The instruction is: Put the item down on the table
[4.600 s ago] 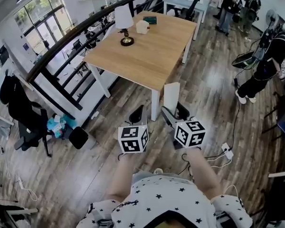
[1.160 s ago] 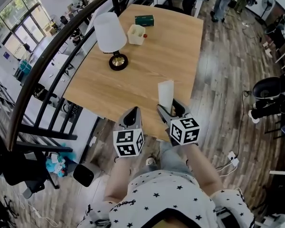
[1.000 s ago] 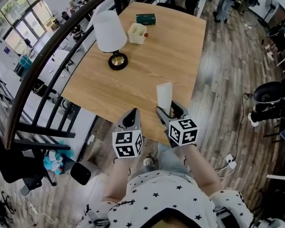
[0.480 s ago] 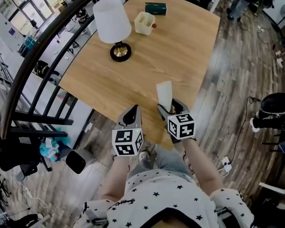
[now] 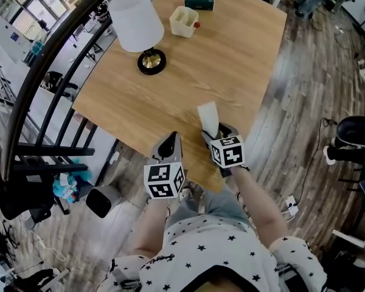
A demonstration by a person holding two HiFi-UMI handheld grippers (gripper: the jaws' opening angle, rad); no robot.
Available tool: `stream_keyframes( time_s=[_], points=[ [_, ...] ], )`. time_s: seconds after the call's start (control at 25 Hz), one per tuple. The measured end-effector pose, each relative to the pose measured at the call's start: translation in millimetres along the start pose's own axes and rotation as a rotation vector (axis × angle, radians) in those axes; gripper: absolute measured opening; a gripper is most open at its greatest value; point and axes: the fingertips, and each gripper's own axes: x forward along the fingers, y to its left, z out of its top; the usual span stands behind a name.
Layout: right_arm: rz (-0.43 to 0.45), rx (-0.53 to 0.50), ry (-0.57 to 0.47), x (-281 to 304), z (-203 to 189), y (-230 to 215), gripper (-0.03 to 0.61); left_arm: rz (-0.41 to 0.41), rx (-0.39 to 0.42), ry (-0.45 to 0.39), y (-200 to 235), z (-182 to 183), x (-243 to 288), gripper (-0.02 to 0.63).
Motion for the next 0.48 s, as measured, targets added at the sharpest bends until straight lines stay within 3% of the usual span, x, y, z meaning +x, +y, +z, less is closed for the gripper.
stream_keyframes(
  time_s=[0.48],
  points=[
    [-0.023,-0.055,0.097,28,-10,-4,0.282,0.008,-0.01,0.023,5,-8,10,0.012]
  ],
)
